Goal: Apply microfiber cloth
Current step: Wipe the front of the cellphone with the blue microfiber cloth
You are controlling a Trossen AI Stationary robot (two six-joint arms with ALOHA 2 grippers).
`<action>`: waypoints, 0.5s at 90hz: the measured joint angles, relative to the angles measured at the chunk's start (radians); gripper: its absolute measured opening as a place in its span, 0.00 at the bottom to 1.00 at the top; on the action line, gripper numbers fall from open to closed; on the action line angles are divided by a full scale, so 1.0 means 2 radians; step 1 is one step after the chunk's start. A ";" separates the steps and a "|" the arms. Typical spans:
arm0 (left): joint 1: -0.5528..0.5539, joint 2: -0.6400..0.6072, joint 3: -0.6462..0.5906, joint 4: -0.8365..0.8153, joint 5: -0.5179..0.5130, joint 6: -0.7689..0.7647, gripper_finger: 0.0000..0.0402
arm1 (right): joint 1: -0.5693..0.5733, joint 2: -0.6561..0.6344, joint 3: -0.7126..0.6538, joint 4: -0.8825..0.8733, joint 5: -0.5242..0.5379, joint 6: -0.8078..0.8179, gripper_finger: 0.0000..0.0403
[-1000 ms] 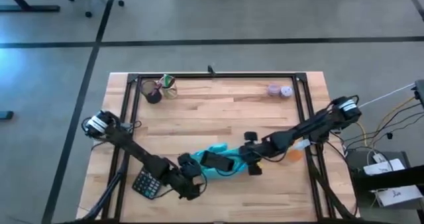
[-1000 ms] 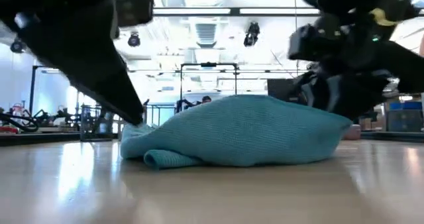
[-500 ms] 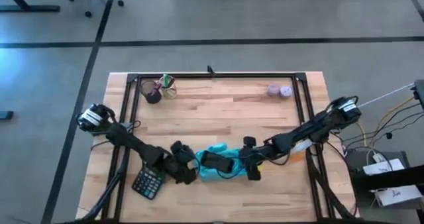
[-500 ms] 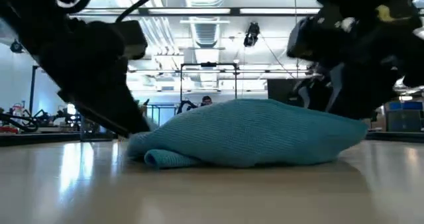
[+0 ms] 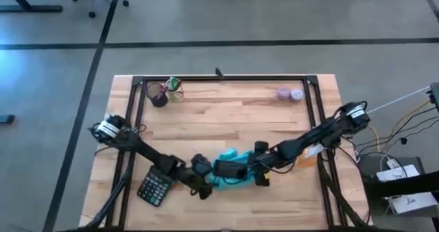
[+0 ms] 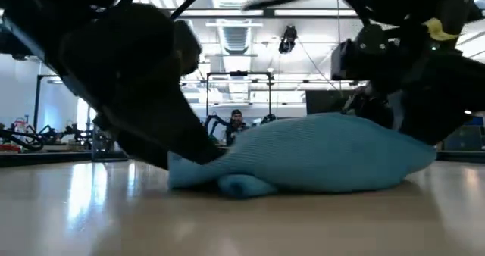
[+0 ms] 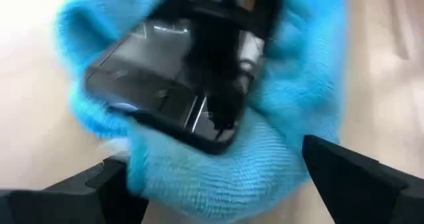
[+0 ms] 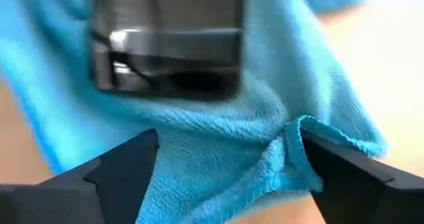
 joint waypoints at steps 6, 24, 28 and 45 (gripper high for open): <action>0.000 0.001 0.013 -0.009 0.011 0.014 0.87 | 0.002 -0.011 0.005 0.006 0.000 -0.002 0.87; -0.003 -0.005 0.030 -0.005 0.033 0.037 0.87 | 0.014 -0.031 0.006 0.010 0.001 -0.018 0.86; -0.002 -0.005 0.030 -0.002 0.038 0.037 0.87 | 0.017 -0.032 0.006 0.027 0.002 -0.025 0.86; -0.001 -0.001 0.029 0.027 0.133 0.019 0.87 | 0.034 -0.028 0.008 0.092 0.001 -0.040 0.86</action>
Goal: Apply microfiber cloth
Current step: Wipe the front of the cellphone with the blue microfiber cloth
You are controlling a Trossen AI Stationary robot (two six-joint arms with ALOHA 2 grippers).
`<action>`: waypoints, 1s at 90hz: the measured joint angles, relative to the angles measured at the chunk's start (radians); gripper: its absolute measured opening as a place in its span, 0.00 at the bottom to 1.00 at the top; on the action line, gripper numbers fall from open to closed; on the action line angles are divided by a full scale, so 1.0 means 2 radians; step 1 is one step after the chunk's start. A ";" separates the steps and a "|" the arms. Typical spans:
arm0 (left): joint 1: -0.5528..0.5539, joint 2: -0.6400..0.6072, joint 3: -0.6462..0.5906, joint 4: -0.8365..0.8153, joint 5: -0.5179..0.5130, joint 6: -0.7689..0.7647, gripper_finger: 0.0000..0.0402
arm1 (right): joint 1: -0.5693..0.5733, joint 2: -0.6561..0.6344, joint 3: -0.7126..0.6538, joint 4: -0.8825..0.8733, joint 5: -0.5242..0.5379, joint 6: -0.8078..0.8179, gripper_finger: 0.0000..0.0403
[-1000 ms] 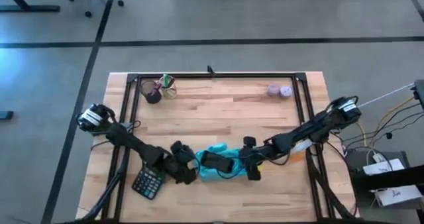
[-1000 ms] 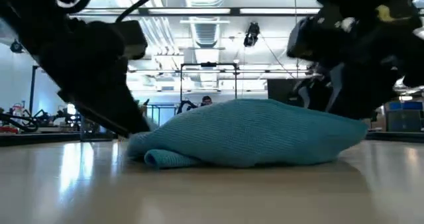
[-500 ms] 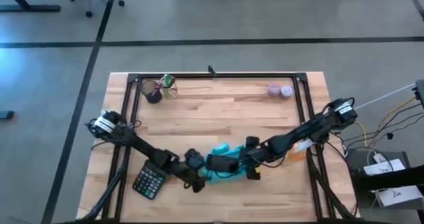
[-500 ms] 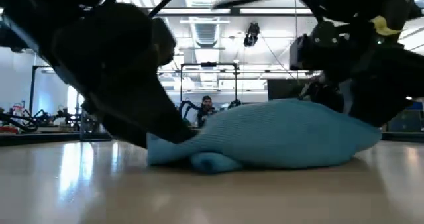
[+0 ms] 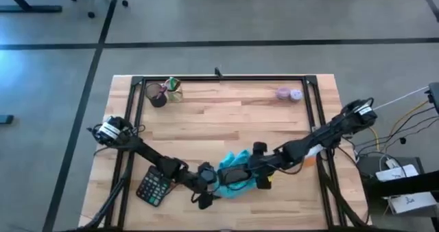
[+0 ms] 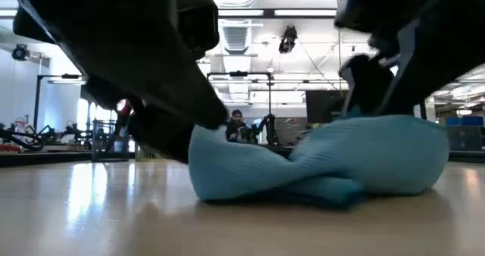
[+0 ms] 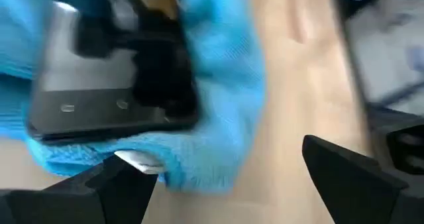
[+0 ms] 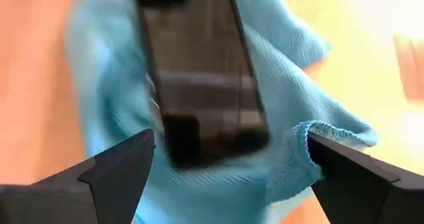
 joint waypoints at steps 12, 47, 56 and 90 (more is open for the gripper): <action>-0.008 0.013 0.000 0.032 0.022 -0.029 0.87 | -0.003 0.000 -0.001 -0.020 0.031 -0.013 0.86; -0.033 0.098 0.061 0.096 -0.055 -0.032 0.87 | 0.010 0.009 0.004 -0.033 0.040 -0.012 0.86; -0.033 0.125 0.100 0.099 -0.031 -0.013 0.87 | 0.011 -0.004 0.022 -0.106 0.069 -0.019 0.86; 0.010 0.174 0.215 0.096 -0.035 0.054 0.87 | -0.004 -0.008 0.041 -0.231 0.183 -0.115 0.86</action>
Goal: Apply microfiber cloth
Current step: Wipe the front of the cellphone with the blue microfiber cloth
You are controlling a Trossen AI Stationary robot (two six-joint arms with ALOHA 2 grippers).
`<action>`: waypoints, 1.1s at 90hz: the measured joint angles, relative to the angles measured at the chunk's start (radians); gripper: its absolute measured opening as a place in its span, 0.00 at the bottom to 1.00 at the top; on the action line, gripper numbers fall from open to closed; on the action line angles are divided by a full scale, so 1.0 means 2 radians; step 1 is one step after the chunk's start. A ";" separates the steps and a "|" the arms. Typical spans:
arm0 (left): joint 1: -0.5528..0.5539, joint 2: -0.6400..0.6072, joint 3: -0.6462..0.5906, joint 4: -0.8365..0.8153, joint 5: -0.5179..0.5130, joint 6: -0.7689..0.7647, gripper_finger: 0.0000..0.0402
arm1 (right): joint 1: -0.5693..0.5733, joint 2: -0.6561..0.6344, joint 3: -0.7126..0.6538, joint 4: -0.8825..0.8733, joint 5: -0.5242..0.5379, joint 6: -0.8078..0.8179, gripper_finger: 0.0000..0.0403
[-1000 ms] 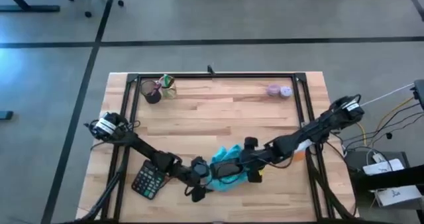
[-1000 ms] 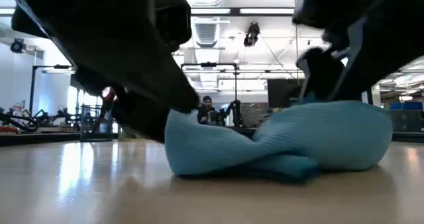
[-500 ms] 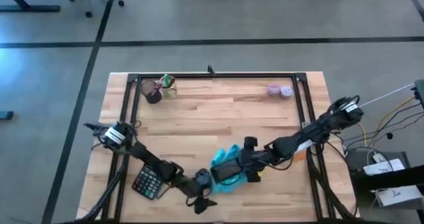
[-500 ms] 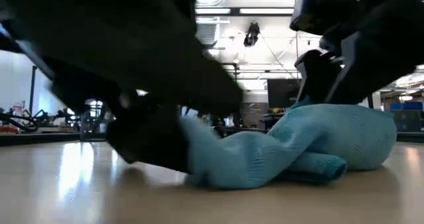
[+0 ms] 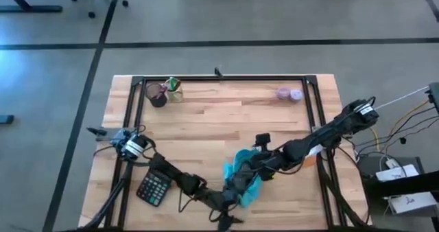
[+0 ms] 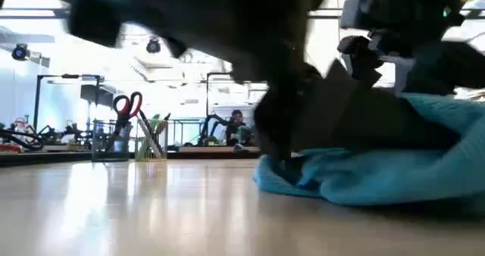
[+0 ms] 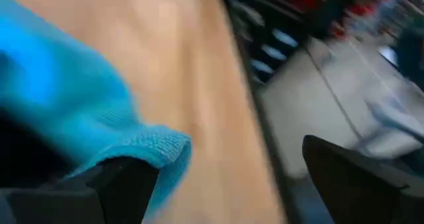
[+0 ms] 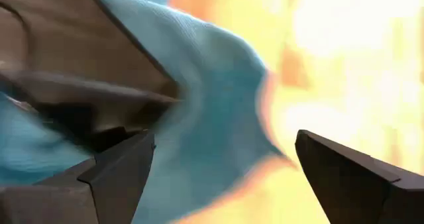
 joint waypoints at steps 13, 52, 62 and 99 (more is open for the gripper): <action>0.030 0.001 0.005 -0.001 0.000 0.004 0.87 | -0.016 -0.010 0.005 -0.040 0.026 -0.018 0.86; 0.128 -0.022 0.005 -0.047 0.031 0.032 0.87 | 0.055 -0.084 -0.011 -0.015 -0.044 0.097 0.86; 0.146 -0.025 0.004 -0.064 0.042 0.032 0.87 | 0.088 -0.080 -0.038 0.080 -0.042 0.142 0.86; 0.177 -0.049 0.000 -0.175 0.054 0.049 0.87 | 0.087 0.009 -0.064 0.195 0.027 0.279 0.81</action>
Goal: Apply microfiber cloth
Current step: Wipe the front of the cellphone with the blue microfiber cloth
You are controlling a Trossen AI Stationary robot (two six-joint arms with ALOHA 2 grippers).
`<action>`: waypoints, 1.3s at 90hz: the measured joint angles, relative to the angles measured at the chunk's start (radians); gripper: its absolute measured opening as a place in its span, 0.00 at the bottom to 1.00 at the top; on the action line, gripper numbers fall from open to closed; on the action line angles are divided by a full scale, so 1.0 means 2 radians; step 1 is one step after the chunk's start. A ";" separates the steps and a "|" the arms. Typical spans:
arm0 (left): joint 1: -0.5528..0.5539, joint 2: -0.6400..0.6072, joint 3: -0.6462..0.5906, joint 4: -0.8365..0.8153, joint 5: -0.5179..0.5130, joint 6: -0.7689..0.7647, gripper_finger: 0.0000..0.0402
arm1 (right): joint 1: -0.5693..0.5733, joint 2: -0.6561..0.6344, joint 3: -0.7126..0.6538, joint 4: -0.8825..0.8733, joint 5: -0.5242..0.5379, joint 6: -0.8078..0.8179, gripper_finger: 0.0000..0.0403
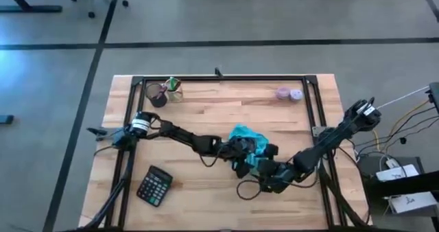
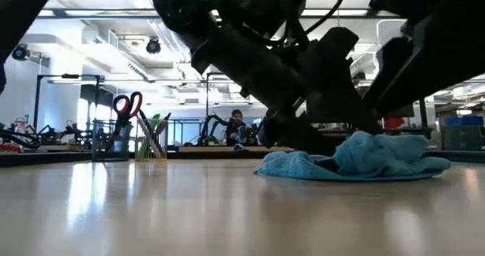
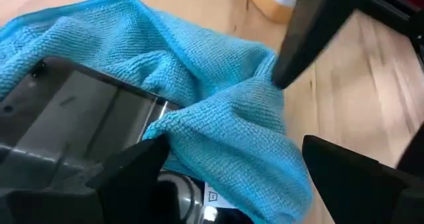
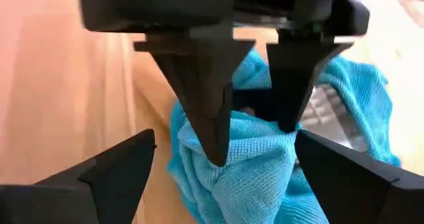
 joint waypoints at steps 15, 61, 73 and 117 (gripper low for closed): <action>0.001 -0.029 -0.003 -0.025 0.004 0.033 0.87 | 0.001 0.017 0.000 0.006 0.003 0.037 0.60; 0.000 -0.088 -0.036 -0.050 0.073 0.069 0.87 | -0.004 0.072 0.001 0.040 0.076 0.088 0.28; -0.004 -0.170 -0.082 -0.076 -0.025 0.098 0.87 | -0.007 0.092 -0.001 0.041 0.084 0.113 0.29; 0.073 -0.096 -0.197 0.169 -0.119 0.050 0.87 | -0.008 0.156 0.000 0.105 0.112 0.139 0.02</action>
